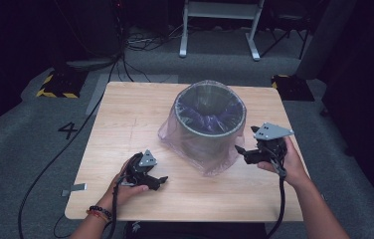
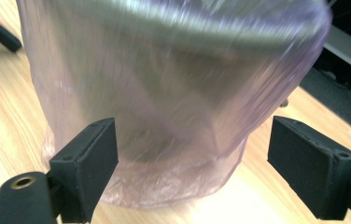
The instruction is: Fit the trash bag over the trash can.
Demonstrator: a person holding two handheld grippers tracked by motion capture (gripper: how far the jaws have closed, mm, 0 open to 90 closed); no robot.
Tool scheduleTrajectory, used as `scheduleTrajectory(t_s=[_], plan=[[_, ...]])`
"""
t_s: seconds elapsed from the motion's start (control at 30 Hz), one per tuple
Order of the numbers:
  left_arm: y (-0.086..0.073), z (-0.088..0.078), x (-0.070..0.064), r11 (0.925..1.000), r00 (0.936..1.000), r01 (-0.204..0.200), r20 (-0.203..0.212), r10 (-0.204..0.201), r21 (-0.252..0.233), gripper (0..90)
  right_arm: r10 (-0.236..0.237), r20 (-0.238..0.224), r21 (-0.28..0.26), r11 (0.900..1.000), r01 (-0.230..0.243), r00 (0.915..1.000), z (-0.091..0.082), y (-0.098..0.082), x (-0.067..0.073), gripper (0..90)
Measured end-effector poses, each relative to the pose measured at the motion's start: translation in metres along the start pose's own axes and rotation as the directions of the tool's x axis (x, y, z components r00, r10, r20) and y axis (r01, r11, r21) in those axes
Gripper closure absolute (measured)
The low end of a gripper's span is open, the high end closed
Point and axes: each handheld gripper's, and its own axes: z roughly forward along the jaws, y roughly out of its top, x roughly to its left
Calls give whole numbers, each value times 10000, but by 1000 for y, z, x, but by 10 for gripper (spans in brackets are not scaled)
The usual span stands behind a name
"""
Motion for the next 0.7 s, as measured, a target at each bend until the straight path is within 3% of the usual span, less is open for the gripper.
scheduleTrajectory(t_s=[0.2, 0.7], plan=[[0, 0, 0, 10000, 10000, -25, -11, 25, 6, 157, 108, -271, 223, 9997, -102, 9996, 10, -21, 5, 161], [0, 0, 0, 10000, 10000, -6, -4, 6, 1, 157, 401, -307, 1210, 9920, -361, 9987, 31, -74, 12, 164]])
